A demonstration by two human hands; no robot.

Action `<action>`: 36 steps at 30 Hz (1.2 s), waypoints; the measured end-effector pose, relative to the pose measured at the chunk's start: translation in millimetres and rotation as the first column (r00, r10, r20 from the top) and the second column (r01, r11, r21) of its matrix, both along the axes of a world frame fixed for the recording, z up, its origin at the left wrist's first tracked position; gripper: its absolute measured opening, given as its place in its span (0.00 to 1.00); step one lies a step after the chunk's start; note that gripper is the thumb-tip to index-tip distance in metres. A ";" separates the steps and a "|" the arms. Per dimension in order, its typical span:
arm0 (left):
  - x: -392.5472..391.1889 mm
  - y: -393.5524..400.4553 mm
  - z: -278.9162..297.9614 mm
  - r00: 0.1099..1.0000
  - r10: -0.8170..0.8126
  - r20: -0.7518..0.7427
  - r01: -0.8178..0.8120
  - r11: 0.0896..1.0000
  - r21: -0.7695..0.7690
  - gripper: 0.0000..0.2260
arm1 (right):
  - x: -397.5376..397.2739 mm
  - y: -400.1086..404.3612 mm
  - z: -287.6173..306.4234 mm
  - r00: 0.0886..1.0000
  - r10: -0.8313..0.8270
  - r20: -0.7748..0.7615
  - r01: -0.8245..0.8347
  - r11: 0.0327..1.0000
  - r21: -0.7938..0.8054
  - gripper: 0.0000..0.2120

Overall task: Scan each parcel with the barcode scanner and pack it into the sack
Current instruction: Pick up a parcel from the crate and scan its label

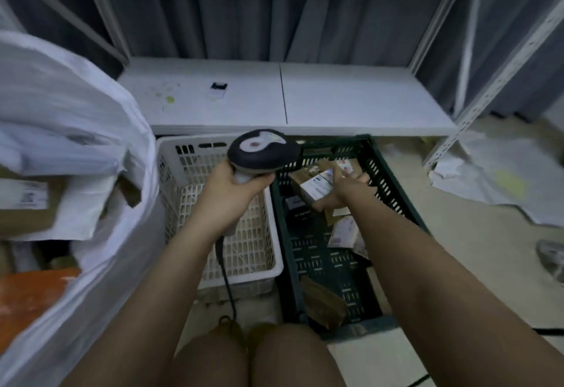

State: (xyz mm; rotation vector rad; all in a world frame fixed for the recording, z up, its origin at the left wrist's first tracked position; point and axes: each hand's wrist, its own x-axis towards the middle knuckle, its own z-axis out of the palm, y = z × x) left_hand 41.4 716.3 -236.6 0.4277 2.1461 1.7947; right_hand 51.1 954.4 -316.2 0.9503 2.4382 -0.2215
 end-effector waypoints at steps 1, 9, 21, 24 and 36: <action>9.5 -3.1 16.0 1.000 0.003 -0.027 -0.003 1.000 0.009 0.17 | 8.0 -3.5 22.4 0.998 0.003 -0.063 -0.002 1.000 0.012 0.59; 88.8 -40.2 135.3 0.975 0.050 -0.218 -0.027 0.994 0.106 0.20 | 90.3 -46.6 197.8 0.871 0.112 -0.478 -0.015 0.979 0.202 0.55; 136.8 -103.4 208.5 0.923 0.167 -0.347 -0.070 0.959 0.274 0.17 | 165.4 -109.1 286.7 0.531 0.348 -0.772 -0.152 0.936 0.318 0.57; 133.5 -107.3 206.7 0.923 0.173 -0.344 -0.073 0.956 0.285 0.17 | 166.5 -121.2 287.6 0.471 0.427 -0.772 -0.201 0.904 0.377 0.58; 107.0 -105.5 175.9 0.917 0.271 -0.291 -0.209 0.951 0.228 0.20 | 167.3 -131.2 261.2 0.383 0.604 -0.699 -0.326 0.797 0.509 0.61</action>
